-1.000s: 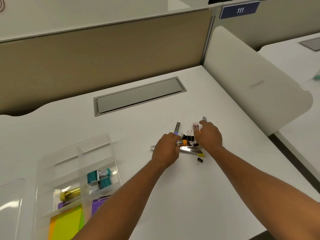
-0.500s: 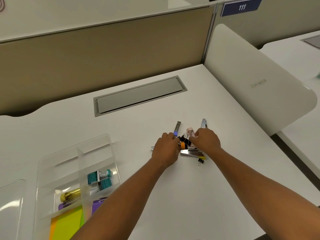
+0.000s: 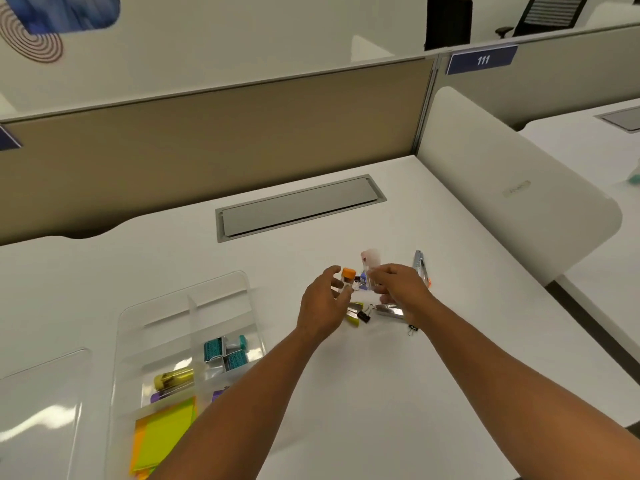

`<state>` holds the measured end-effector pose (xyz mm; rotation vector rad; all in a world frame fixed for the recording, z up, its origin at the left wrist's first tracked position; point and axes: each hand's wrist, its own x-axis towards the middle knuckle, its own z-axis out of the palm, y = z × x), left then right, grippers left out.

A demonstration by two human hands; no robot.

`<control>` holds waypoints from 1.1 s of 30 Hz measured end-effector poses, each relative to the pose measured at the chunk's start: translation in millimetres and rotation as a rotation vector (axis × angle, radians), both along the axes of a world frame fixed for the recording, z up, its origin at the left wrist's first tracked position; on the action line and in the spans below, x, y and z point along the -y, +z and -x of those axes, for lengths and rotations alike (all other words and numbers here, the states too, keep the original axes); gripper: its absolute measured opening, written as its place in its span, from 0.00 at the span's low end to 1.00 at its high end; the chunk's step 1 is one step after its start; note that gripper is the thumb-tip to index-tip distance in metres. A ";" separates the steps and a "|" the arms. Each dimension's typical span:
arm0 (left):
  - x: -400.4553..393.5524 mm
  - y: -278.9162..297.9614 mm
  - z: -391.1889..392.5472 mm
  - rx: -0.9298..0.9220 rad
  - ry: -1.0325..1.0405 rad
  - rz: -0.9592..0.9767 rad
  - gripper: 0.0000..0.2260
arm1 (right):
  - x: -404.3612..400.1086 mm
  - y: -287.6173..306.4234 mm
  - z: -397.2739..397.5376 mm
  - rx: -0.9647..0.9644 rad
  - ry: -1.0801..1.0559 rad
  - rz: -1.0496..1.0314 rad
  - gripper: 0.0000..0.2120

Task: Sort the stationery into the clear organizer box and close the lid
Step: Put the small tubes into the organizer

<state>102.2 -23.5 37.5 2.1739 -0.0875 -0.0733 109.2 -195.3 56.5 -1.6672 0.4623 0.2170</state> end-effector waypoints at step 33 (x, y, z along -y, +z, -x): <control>-299.7 22.1 84.6 -0.057 0.232 -0.183 0.10 | -261.8 11.6 60.9 -0.127 0.348 -0.282 0.11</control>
